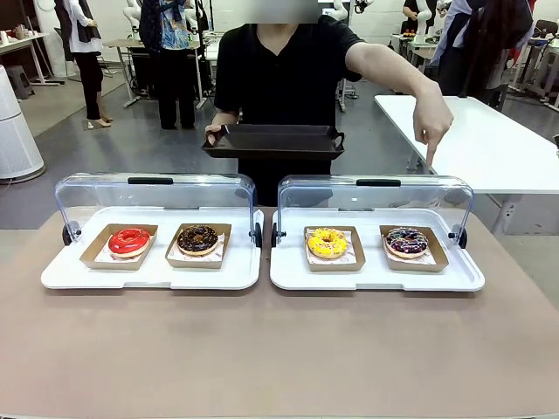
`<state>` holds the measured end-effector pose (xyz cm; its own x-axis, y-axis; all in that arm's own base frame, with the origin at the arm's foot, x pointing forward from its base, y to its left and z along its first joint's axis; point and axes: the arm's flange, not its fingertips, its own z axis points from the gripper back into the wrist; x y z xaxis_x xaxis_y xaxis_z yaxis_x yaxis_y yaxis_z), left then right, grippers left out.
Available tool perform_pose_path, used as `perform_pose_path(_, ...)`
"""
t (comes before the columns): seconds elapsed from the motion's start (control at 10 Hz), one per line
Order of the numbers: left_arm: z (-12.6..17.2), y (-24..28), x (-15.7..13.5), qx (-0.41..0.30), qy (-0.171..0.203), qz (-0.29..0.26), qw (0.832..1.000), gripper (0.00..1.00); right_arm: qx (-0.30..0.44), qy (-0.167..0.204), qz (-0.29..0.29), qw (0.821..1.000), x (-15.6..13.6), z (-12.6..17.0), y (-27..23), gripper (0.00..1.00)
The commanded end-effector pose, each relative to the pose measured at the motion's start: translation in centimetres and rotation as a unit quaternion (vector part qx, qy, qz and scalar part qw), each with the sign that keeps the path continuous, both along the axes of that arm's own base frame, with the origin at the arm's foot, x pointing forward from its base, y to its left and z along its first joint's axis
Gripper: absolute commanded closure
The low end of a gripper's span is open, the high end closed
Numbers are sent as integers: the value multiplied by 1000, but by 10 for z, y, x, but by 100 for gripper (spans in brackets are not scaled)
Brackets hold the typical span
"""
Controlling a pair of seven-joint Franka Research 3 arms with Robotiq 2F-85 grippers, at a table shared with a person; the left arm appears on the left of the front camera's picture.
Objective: Provide the desired donut to the person.
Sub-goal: Pick up and lift the Paper togo box containing the Donut pointed at by the person.
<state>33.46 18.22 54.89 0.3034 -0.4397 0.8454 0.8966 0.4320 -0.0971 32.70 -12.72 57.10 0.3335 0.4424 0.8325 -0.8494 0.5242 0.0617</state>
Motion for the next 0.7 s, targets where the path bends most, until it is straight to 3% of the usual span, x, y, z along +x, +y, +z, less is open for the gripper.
perform_pose_path(0.0, 1, 1, 1, -8, -10, -2, 1000, 0, 6, -4, 4, 1000, 0, 0, 0, 0)
perform_pose_path(0.6, 1, 1, 1, -8, -10, -2, 1000, 0, 6, -4, 4, 1000, 0, 0, 0, 0)
